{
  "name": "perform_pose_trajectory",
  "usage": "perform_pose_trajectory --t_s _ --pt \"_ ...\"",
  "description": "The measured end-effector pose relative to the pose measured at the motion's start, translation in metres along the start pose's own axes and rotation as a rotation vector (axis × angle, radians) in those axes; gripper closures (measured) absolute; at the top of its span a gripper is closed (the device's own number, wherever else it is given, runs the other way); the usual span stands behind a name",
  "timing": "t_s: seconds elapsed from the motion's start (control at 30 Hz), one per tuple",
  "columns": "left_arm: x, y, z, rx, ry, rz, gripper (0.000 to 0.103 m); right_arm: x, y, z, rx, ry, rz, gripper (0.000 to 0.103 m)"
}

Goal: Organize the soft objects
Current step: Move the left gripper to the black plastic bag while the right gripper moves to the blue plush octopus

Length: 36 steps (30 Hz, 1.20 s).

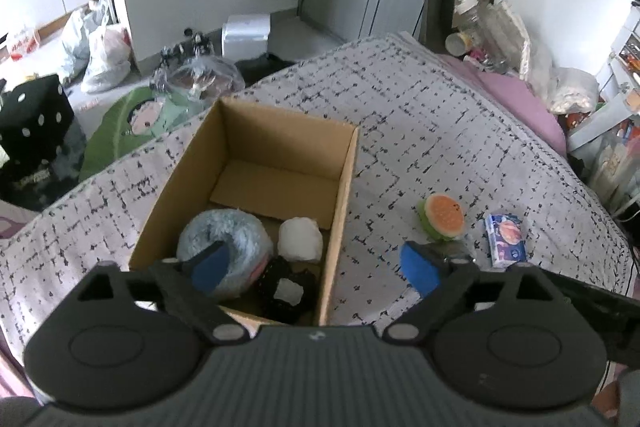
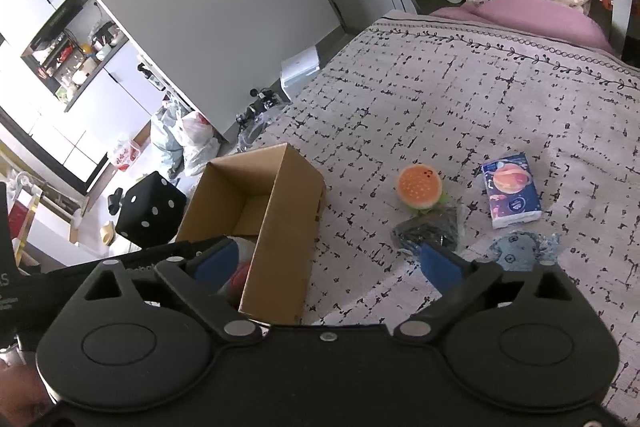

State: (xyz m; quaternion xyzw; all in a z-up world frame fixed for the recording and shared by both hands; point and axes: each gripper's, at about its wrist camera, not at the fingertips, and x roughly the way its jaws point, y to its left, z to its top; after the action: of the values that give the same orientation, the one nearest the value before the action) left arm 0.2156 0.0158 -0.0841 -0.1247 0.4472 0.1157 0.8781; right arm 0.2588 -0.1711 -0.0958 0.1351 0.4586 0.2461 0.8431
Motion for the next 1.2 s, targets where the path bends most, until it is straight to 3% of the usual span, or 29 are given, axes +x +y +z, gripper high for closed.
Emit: perform_pose_trajectory --t_s 0.17,0.37,0.87,1.2 --pt "-0.009 -0.007 0.002 -0.001 -0.010 0.001 0.000 -0.009 -0.007 0.002 0.007 -0.013 -0.007 0.000" --pt "-0.020 -0.018 0.005 -0.005 -0.030 0.003 0.000 -0.021 -0.017 0.004 0.004 -0.046 -0.028 0.000" --pt "-0.030 -0.051 -0.007 0.001 -0.061 -0.057 0.000 -0.044 -0.046 0.008 0.031 -0.060 0.026 0.000" --pt "-0.025 -0.063 -0.011 0.000 -0.058 -0.074 0.000 -0.050 -0.068 0.008 0.035 -0.069 -0.045 0.000"
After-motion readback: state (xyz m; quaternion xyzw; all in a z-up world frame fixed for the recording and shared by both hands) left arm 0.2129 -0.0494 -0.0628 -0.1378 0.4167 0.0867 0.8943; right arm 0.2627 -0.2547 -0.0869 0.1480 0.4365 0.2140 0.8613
